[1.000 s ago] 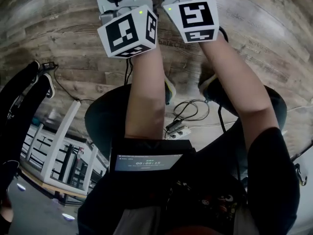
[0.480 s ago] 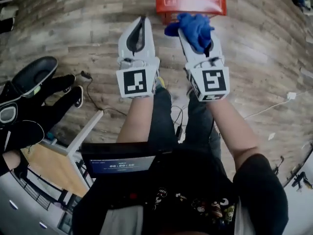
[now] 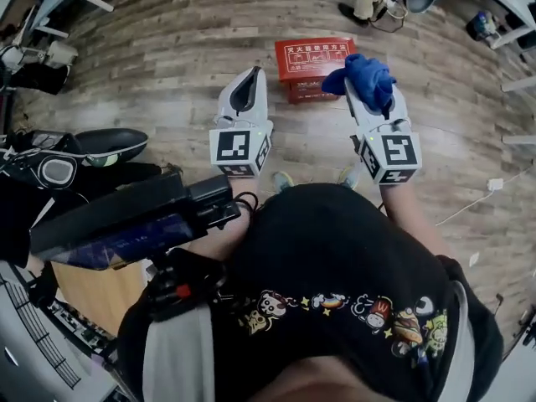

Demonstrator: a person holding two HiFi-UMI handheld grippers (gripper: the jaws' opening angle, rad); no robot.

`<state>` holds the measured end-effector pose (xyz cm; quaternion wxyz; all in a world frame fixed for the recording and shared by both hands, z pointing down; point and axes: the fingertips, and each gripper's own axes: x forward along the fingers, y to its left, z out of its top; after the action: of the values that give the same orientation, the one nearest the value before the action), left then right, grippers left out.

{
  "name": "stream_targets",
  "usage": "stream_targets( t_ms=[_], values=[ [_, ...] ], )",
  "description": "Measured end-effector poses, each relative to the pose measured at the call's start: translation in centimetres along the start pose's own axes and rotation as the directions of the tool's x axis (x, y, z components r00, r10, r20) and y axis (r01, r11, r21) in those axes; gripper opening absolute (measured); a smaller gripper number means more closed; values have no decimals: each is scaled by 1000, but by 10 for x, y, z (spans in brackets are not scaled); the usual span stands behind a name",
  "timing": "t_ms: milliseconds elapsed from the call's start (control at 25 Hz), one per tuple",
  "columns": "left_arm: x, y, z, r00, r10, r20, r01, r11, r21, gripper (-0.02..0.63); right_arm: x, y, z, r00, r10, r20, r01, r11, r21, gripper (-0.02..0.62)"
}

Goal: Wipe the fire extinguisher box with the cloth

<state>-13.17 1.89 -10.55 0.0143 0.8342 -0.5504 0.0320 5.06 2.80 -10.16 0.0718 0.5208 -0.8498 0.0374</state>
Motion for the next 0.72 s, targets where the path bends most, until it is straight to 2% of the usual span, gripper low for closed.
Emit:
stream_targets(
  t_ms=[80, 160, 360, 720],
  values=[
    [5, -13, -1, 1000, -12, -2, 12, 999, -45, 100, -6, -8, -10, 999, -9, -35, 9, 1000, 9, 181],
    [6, -18, -4, 1000, -18, -12, 17, 998, -57, 100, -5, -8, -23, 998, -6, -68, 8, 1000, 30, 181],
    [17, -12, -1, 1000, -20, -23, 19, 999, -44, 100, 23, -4, -24, 996, 18, -83, -15, 999, 33, 181],
    [32, -4, -3, 999, -15, -29, 14, 999, -29, 100, 37, -19, -19, 997, -5, -83, 7, 1000, 21, 175]
  ],
)
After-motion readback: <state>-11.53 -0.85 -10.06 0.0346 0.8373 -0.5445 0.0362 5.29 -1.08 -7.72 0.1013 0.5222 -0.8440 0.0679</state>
